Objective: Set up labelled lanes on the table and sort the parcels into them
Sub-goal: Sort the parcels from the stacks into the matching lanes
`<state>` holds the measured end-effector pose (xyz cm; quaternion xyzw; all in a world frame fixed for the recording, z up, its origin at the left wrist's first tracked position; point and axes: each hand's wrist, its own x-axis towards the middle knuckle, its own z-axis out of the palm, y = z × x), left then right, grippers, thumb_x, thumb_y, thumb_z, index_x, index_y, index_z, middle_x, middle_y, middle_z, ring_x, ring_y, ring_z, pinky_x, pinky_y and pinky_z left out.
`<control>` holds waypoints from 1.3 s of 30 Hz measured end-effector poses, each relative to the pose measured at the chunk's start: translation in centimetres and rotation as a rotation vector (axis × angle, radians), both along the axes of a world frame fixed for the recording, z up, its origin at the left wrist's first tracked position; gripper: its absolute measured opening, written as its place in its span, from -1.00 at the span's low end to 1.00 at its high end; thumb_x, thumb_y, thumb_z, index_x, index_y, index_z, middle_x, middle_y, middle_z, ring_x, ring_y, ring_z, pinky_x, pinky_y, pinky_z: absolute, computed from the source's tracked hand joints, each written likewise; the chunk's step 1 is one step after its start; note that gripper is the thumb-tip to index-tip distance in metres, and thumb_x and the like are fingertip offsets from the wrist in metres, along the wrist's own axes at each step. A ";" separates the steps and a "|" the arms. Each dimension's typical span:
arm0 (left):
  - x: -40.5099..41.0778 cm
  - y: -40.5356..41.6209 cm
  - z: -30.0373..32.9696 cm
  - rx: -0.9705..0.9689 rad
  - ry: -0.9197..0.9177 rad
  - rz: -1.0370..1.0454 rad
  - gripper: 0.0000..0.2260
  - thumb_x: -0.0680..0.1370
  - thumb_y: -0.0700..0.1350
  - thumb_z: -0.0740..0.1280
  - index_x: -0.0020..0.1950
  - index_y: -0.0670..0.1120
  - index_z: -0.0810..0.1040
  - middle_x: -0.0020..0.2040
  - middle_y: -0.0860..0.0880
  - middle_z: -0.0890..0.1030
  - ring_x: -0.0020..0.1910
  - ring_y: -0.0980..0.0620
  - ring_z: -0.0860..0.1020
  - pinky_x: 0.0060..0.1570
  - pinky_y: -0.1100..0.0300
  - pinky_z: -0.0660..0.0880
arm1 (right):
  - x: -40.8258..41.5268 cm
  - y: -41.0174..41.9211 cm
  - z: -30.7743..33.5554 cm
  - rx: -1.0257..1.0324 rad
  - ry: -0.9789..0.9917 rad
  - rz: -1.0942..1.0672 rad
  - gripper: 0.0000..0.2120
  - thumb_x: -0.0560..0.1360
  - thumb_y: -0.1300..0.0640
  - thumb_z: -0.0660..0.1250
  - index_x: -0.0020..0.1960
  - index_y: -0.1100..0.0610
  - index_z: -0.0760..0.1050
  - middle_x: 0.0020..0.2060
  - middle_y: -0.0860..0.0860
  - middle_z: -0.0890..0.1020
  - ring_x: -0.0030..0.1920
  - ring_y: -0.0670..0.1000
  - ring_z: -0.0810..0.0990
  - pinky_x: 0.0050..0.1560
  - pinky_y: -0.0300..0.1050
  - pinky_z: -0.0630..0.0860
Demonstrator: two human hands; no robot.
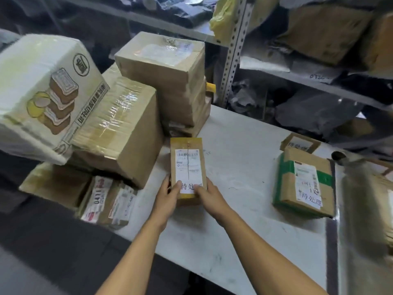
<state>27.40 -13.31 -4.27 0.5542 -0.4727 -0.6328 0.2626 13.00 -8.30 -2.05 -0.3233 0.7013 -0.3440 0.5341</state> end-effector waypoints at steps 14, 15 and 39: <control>-6.2 10.2 5.8 0.022 0.224 -0.266 -0.51 0.37 0.27 0.42 0.26 0.41 0.36 0.30 0.03 0.57 0.18 0.00 0.63 0.17 -0.15 0.57 | -6.3 15.0 4.5 -0.090 -0.187 -0.417 -0.53 0.36 -0.24 0.39 0.23 -0.25 0.36 0.00 -0.24 0.68 -0.03 -0.20 0.68 -0.08 -0.14 0.54; -6.8 11.0 6.1 0.019 0.232 -0.291 -0.50 0.36 0.27 0.43 0.25 0.41 0.35 0.31 0.03 0.57 0.17 0.00 0.63 0.15 -0.13 0.59 | -6.7 16.2 4.9 -0.103 -0.178 -0.441 -0.51 0.34 -0.26 0.39 0.22 -0.26 0.36 -0.02 -0.24 0.69 -0.04 -0.20 0.68 -0.08 -0.15 0.53; -13.3 26.1 2.3 0.107 -0.027 -0.629 -0.45 0.62 0.02 0.30 0.54 0.22 0.13 0.41 0.04 0.48 0.29 0.06 0.53 0.19 0.10 0.57 | -10.0 33.6 -0.4 0.078 -0.090 -0.655 -0.68 0.62 0.00 0.30 0.34 -0.17 0.36 0.10 -0.19 0.66 0.08 -0.18 0.66 0.05 -0.23 0.55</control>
